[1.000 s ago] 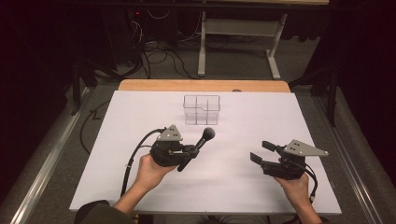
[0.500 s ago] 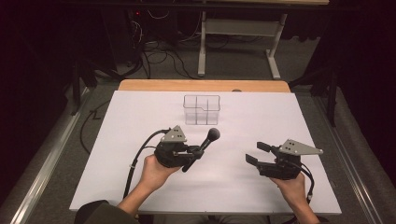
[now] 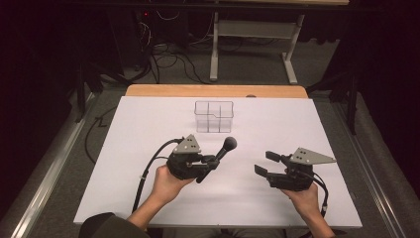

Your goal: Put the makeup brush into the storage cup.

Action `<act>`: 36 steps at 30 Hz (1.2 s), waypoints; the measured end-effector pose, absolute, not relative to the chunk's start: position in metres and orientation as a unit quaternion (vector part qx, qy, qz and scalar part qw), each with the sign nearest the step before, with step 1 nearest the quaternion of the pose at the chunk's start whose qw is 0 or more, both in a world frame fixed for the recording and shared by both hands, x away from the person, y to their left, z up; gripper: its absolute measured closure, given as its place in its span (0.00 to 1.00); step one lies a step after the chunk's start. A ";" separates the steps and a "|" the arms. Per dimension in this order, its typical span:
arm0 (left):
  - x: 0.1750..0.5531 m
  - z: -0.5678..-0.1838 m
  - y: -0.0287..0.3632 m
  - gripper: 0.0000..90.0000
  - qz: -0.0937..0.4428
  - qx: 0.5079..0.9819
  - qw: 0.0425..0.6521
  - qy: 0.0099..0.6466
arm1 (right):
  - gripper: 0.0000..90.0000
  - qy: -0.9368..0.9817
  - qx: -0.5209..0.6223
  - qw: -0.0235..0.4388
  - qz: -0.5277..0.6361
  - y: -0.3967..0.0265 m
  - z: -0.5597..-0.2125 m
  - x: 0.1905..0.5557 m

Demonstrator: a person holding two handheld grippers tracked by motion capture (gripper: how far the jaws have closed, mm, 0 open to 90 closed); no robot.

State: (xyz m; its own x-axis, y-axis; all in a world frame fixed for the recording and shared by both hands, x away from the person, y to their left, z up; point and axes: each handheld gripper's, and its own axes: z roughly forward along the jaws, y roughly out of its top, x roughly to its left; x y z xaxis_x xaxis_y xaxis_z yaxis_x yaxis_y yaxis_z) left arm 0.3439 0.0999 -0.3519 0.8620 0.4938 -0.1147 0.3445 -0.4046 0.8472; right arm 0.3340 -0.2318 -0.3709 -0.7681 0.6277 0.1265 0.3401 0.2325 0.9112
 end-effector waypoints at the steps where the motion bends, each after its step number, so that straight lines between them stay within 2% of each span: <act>1: 0.344 -0.352 0.100 0.81 0.078 0.834 0.486 0.250 | 0.39 0.774 0.311 0.130 0.535 -0.229 -0.371 0.334; 20: 0.339 -0.355 0.090 0.81 0.082 0.835 0.490 0.236 | 0.48 0.779 0.291 0.079 0.550 -0.210 -0.370 0.337; 36: 0.337 -0.357 0.086 0.81 0.084 0.836 0.493 0.226 | 0.56 0.782 0.279 0.053 0.555 -0.198 -0.370 0.341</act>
